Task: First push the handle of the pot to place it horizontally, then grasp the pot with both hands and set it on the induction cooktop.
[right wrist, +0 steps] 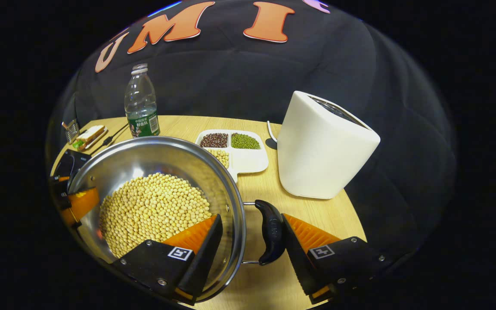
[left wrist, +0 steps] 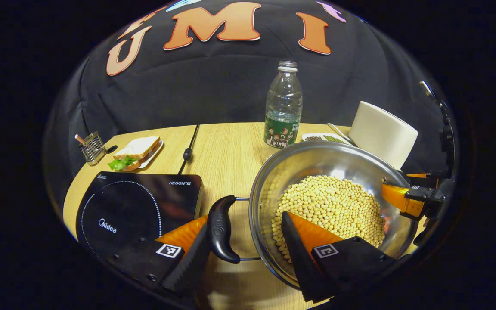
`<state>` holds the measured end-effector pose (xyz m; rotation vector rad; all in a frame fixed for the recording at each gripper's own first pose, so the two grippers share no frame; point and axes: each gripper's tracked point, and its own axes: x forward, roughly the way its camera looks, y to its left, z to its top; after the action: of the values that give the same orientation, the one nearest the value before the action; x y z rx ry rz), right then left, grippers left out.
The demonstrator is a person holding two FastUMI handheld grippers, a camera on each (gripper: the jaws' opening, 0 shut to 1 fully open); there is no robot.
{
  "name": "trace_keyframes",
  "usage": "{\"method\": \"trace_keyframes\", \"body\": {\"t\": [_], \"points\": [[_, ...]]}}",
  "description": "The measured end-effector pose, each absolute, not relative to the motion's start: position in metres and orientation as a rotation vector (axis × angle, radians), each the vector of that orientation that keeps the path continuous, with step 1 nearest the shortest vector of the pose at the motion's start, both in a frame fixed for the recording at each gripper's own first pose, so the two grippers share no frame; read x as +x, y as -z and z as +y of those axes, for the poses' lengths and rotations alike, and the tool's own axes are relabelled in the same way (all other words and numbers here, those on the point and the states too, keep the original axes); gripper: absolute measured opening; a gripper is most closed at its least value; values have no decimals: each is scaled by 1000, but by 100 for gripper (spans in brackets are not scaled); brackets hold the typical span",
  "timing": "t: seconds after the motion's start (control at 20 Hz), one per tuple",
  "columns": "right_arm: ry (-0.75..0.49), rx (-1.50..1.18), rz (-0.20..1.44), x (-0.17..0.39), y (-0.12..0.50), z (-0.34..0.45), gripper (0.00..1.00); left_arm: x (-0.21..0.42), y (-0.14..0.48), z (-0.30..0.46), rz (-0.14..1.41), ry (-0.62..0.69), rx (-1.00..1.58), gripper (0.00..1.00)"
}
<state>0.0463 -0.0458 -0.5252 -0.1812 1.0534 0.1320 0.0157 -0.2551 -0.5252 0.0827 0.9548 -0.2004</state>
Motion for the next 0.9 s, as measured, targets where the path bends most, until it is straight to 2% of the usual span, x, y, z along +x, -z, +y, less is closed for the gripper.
{"method": "trace_keyframes", "body": {"t": [0.25, 0.35, 0.4, 0.5, 0.75, 0.8, 0.9], "points": [[-109, -189, 1055, 41, 521, -51, 81, 20, 538, -257, 962, 203, 119, 95], [-99, -187, 1050, 41, 521, -49, 75, 20, 539, -258, 965, 201, 123, 93], [-97, -194, 1050, 40, 521, -49, 79, 22, 539, -258, 960, 205, 125, 93], [-89, -194, 1052, 39, 519, -50, 78, 29, 540, -257, 941, 198, 131, 92], [-69, -137, 1068, 33, 515, -52, 69, 34, 540, -256, 920, 180, 148, 80], [-63, -134, 1071, 32, 513, -53, 66, 35, 541, -257, 916, 178, 146, 82], [-52, -127, 1080, 30, 509, -54, 64, 33, 541, -258, 924, 185, 148, 78]]}}
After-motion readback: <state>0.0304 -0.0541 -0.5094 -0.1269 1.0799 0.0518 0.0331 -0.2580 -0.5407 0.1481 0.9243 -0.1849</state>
